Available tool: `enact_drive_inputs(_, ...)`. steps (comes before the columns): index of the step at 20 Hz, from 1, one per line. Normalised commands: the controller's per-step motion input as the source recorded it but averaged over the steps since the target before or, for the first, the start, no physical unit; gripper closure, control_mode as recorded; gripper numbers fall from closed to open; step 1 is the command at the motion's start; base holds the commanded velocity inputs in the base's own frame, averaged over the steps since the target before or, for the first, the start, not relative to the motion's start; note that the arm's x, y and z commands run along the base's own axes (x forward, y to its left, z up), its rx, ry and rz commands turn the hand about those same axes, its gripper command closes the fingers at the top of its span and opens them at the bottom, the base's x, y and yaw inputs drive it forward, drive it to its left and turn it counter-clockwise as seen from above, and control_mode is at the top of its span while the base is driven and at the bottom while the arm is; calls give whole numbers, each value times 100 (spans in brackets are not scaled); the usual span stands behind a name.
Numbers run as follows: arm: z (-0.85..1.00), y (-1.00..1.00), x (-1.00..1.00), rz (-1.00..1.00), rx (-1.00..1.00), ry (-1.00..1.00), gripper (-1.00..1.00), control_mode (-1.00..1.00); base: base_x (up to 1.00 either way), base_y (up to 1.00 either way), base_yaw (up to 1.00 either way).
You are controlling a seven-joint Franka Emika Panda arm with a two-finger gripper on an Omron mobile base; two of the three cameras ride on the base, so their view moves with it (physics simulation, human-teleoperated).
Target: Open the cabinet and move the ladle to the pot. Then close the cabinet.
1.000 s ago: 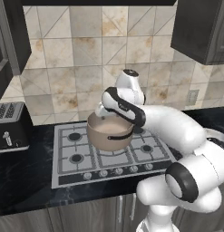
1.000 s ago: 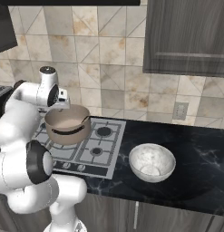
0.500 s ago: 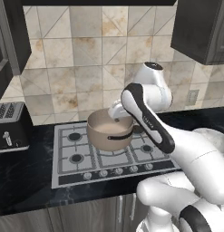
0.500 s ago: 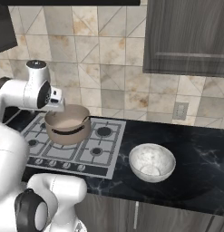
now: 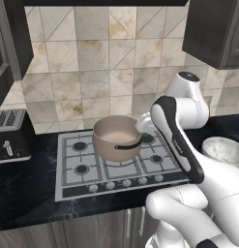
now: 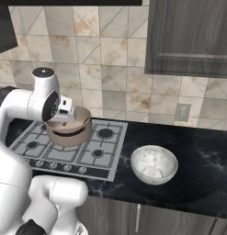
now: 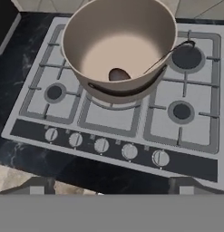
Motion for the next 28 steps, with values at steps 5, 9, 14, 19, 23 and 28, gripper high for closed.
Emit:
enact_drive_inputs(5,0,-22,-1,-5,-2,0,-100,-100,0,0,0)
enact_drive_inputs(9,0,-3,-16,0,0,0,-100,100,-45,0,0)
enact_drive_inputs(14,0,0,0,0,0,0,-100,100,-100,7,-7)
enact_drive_inputs(19,0,0,0,0,0,0,-100,100,-95,83,-8)
enact_drive_inputs(23,0,0,0,0,0,0,-100,100,-48,100,-10)
enact_drive_inputs(28,0,0,0,0,0,0,-100,100,6,100,-11)
